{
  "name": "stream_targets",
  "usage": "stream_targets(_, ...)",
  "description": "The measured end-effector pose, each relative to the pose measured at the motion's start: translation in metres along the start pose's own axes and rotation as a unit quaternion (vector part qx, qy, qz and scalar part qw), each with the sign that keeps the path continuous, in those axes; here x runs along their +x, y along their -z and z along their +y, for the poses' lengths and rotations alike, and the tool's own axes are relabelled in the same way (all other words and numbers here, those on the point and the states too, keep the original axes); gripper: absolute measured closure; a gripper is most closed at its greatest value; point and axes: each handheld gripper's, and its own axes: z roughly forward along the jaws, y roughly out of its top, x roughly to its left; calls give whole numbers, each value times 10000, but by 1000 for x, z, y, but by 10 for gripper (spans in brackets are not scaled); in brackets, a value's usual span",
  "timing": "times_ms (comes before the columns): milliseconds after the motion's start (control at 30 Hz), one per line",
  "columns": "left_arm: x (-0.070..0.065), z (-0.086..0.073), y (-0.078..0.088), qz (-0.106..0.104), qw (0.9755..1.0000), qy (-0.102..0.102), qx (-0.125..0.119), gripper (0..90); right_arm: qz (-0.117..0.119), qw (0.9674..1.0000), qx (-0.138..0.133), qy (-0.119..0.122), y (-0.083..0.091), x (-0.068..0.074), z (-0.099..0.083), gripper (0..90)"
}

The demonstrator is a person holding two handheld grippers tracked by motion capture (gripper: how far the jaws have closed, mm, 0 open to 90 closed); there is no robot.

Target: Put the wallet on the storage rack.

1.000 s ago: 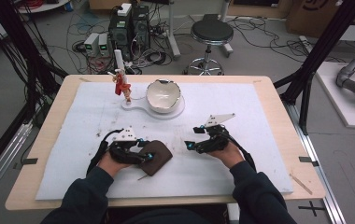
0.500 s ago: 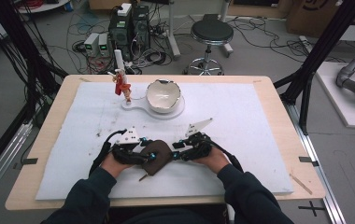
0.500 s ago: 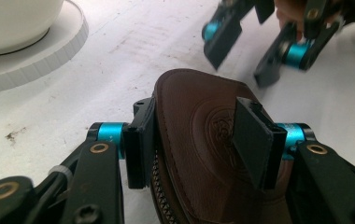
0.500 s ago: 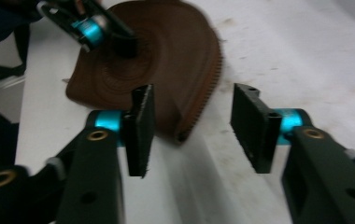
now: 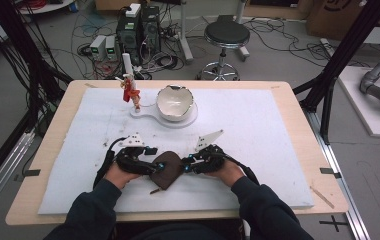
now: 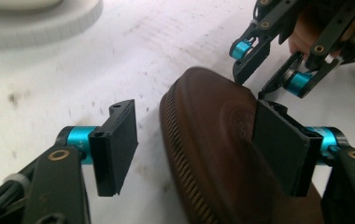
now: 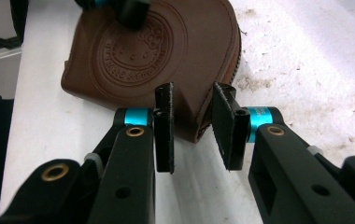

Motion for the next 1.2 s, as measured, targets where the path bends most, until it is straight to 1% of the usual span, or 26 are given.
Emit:
stream_targets(100,5,-4,5,-220,9994,278,54,295,-32,10000,-3,81,0,1,-1,724)
stream_targets(167,6,-6,4,-372,9986,357,130,295,-42,9999,4,142,0,1,-1,725)
stream_targets(300,5,-7,-3,-631,9966,428,312,300,-53,9998,12,208,1,1,-1,728)
stream_targets(333,5,-8,-5,-723,9957,454,370,329,-74,9997,18,252,1,1,-1,732)
stream_targets(367,4,-8,-7,-808,9948,469,401,329,-74,9997,18,252,1,1,-1,732)
stream_targets(400,4,-8,-8,-898,9940,482,397,383,-67,9997,53,239,1,2,-2,733)
stream_targets(433,3,-8,-7,-908,9941,451,381,383,-67,9997,53,239,1,2,-2,733)
stream_targets(467,3,-7,-7,-900,9944,405,375,402,-59,9997,54,240,1,2,-2,730)
stream_targets(500,3,-7,-6,-916,9944,391,346,421,-74,9997,52,218,1,1,-2,709)
stream_targets(533,3,-6,-5,-941,9945,353,300,445,-121,9998,52,169,1,1,-2,617)
stream_targets(567,2,-5,-5,-985,9942,372,221,486,-196,9998,49,43,2,0,-2,522)
stream_targets(600,1,-4,-4,-1006,9943,331,152,515,-186,9998,-22,-91,4,-4,-3,475)
stream_targets(633,-1,-2,-3,-1001,9946,275,79,544,-203,9994,-131,-246,8,-6,-3,415)
stream_targets(667,-2,0,-2,-984,9949,232,3,569,-310,9984,-279,-374,12,-9,-3,373)
stream_targets(733,-4,3,0,-906,9957,100,-187,617,-454,9960,-564,-519,25,-15,-4,362)
stream_targets(767,-4,5,2,-841,9961,6,-265,632,-573,9943,-715,-537,31,-18,-6,353)
stream_targets(800,-3,6,4,-745,9966,-65,-340,643,-658,9926,-784,-646,38,-21,-8,352)
stream_targets(867,-2,10,9,-602,9966,-148,-542,648,-854,9892,-931,-740,51,-27,-13,351)
stream_targets(933,1,16,15,-446,9956,-288,-771,650,-1007,9857,-1029,-871,62,-30,-18,352)
stream_targets(967,2,21,19,-333,9947,-393,-893,652,-1152,9817,-1169,-965,72,-34,-22,351)
stream_targets(1000,3,25,21,-252,9939,-470,-965,652,-1196,9804,-1204,-996,75,-35,-23,351)
stream_targets(1033,5,30,24,-195,9927,-540,-1057,652,-1196,9804,-1204,-996,75,-35,-23,351)
stream_targets(1100,8,43,27,-112,9908,-649,-1184,653,-1303,9772,-1303,-1051,82,-37,-26,351)
stream_targets(1200,11,66,30,3,9884,-901,-1224,654,-1405,9734,-1426,-1115,89,-39,-28,351)
